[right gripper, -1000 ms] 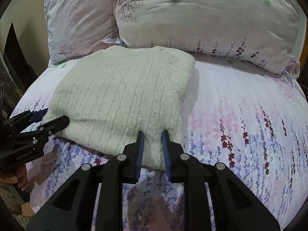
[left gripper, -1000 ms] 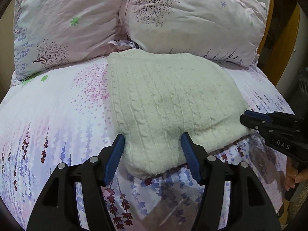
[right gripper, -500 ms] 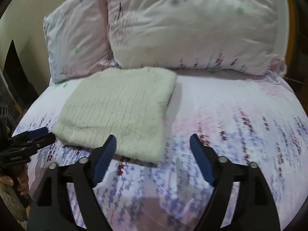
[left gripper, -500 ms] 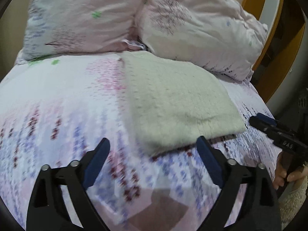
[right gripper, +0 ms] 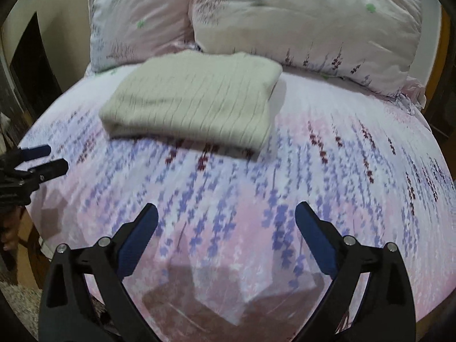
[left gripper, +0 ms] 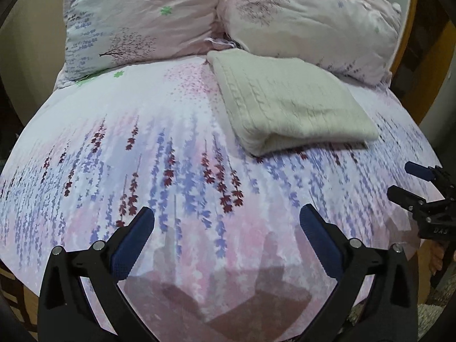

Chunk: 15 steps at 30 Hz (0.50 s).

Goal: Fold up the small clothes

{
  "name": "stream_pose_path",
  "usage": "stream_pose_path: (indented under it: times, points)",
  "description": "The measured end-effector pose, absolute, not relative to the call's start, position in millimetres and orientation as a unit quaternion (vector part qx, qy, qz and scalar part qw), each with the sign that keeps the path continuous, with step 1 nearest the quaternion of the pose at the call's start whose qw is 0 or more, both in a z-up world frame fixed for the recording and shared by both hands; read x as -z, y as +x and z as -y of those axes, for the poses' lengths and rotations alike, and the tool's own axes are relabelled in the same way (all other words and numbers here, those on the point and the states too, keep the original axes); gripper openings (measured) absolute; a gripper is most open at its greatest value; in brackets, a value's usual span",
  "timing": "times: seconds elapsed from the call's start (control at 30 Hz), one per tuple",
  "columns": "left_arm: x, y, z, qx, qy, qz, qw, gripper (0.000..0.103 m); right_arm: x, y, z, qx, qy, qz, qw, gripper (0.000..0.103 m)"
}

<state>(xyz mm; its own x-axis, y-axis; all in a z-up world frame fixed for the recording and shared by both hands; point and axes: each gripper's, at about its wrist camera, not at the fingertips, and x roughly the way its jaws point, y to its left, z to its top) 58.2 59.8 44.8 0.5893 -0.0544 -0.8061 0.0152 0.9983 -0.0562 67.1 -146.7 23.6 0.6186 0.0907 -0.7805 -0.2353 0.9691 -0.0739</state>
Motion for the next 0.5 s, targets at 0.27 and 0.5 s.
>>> stream_pose_path:
  times: [0.27, 0.5]
  points:
    - [-30, 66, -45, 0.012, 0.005, -0.488, 0.873, 0.102, -13, 72, 145, -0.07, -0.085, -0.454, 0.884, 0.097]
    - [-22, 72, -44, 0.011, 0.004, -0.508, 0.861, 0.102, -5, 77, 143, -0.054, -0.097, -0.472, 0.875, 0.097]
